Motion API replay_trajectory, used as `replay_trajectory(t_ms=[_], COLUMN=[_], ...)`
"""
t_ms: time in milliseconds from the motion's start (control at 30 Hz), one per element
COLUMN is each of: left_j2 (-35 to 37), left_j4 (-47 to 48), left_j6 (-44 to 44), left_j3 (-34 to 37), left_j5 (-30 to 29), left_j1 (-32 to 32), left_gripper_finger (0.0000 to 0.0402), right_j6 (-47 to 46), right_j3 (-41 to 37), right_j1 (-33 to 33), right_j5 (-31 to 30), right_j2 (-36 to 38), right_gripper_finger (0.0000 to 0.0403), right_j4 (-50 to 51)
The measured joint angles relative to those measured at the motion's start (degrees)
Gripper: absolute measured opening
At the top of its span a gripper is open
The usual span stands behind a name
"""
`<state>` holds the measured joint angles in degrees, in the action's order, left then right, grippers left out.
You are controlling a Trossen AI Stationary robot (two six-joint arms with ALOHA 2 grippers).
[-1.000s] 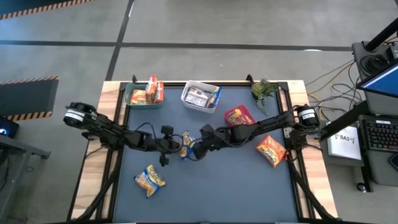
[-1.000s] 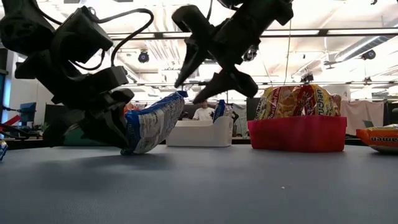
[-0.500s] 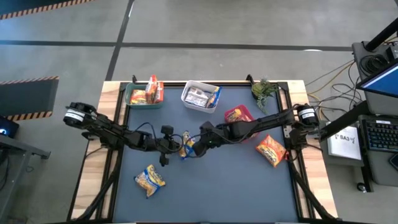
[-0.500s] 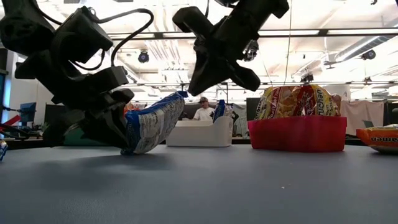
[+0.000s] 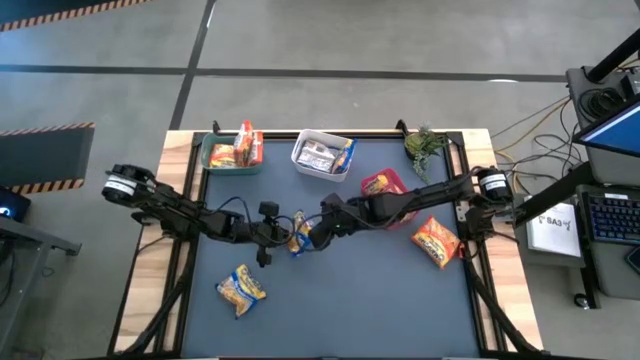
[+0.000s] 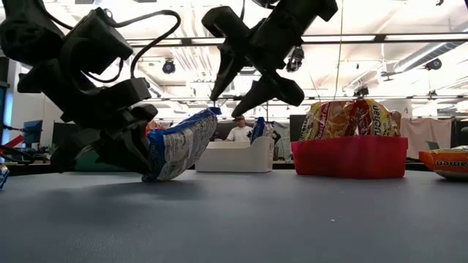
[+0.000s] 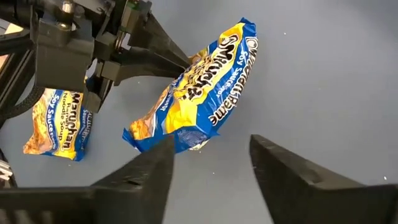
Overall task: Sort Maruchan noodles
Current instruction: Put the blue noodle pack into the white bin
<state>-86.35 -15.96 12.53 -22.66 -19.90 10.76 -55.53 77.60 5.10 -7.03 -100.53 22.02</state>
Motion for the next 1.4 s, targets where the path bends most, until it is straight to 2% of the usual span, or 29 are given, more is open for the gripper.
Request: replay_trajectory(t_ms=[167,300,433,567,833,1200,1400], left_j2=[0.0,0.0,0.0,0.0,-0.2,-0.2,-0.2], left_j4=[-0.6,-0.7,-0.7,-0.8,-1.1,-1.0,-1.0], left_j6=[0.0,0.0,0.0,0.0,0.0,0.0,-0.2], left_j3=[0.1,0.0,0.0,0.0,0.0,0.0,0.0], left_j5=[0.0,0.0,0.0,0.0,0.0,-0.1,-0.5], left_j1=[0.0,-0.1,-0.1,-0.1,-0.2,-0.1,-0.1], left_gripper_finger=[0.0038,0.0038,0.0038,0.0038,0.0038,0.0038,0.0038], right_j6=[-1.6,-3.3,-4.4,-3.5,-3.5,-4.5,-4.8], right_j3=[0.0,0.0,-0.1,-0.1,-0.1,-0.1,-0.1], right_j1=[-0.2,-0.1,-0.3,-0.5,-0.4,-0.4,-0.5], right_j5=[0.0,1.6,1.6,1.5,0.4,-0.6,-0.6], right_j2=[-0.7,-4.0,-6.7,-8.2,-9.0,-9.1,-9.0], right_gripper_finger=[0.0276,0.0319,0.0346,0.0353,0.0313,0.0199,0.0185], right_j4=[-2.4,-5.8,-8.3,-12.7,-15.5,-15.2,-15.1])
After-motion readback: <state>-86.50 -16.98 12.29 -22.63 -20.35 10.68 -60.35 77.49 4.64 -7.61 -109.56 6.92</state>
